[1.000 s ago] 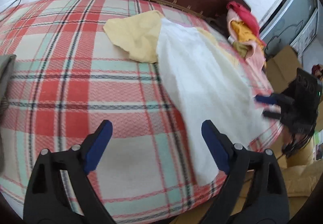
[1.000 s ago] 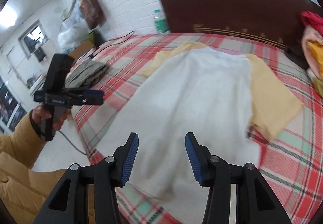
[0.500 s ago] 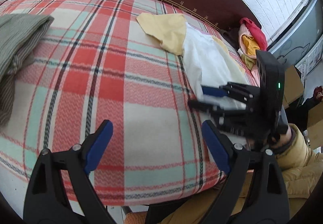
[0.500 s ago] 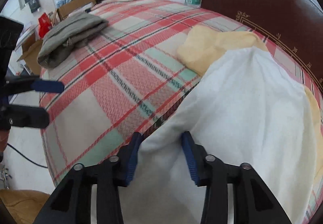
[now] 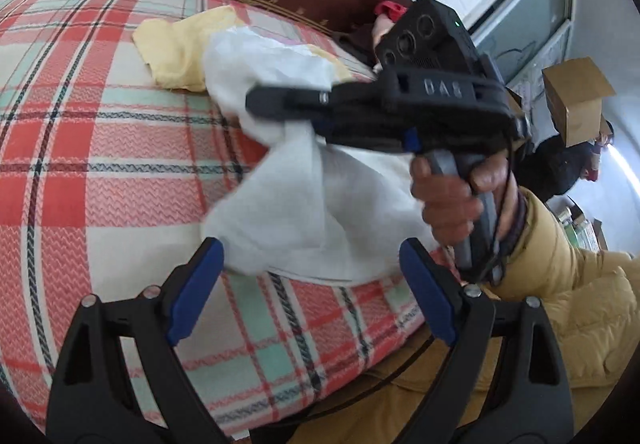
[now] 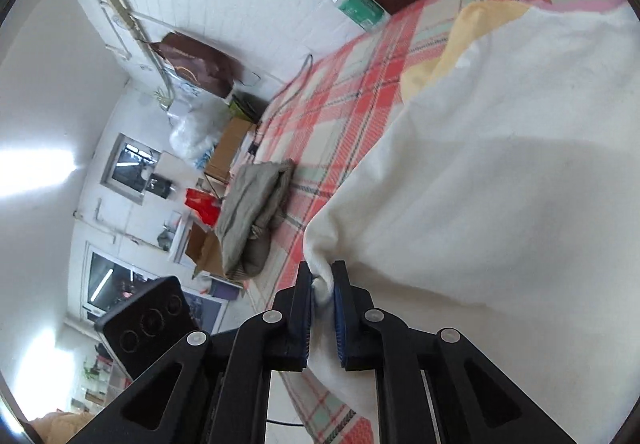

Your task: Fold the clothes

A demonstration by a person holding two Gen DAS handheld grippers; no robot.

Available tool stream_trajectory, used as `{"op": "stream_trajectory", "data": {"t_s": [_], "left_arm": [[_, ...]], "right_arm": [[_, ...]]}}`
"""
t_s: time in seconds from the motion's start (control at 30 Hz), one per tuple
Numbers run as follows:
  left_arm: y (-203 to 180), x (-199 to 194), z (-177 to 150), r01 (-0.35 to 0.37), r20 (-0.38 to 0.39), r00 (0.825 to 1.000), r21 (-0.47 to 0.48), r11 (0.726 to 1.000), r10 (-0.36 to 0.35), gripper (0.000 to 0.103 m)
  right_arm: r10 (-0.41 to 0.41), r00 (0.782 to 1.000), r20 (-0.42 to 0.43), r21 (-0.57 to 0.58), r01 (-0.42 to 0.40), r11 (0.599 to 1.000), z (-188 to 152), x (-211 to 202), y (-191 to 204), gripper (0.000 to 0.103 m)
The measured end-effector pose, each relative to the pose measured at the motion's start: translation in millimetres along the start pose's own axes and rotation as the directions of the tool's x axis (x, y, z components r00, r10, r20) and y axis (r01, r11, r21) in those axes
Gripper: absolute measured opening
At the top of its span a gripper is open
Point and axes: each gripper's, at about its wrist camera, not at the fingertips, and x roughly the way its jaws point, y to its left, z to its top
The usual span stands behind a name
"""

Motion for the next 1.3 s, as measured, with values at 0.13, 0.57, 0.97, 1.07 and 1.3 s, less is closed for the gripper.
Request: {"op": "stream_trajectory", "data": {"t_s": [0.13,0.57,0.97,1.07,1.3], "left_arm": [[8,-4,1,-0.076,0.013,0.997,0.006,0.997,0.076,0.090],[3,37,24,0.016,-0.161,0.987,0.111,0.994,0.002,0.046],[26,-20,11,0.095,-0.127,0.985,-0.196,0.976,-0.121,0.014],[33,-22,5,0.054,-0.154,0.984,-0.214,0.975,-0.088,0.014],[32,-35,-2,-0.292,-0.078,0.955,-0.107,0.950,0.285,0.047]], "right_arm": [[-0.178,0.984,-0.002,-0.084,0.177,0.981,-7,5,2,0.036],[-0.478,0.878,0.013,-0.573,0.399,0.716,-105,-9,48,0.054],[-0.385,0.921,-0.057,-0.590,0.280,0.758,-125,-28,66,0.005],[-0.331,0.940,-0.076,-0.562,0.234,0.793,-124,-36,69,0.005],[-0.353,0.929,-0.113,-0.539,0.241,0.807,-141,-35,59,0.041]]}}
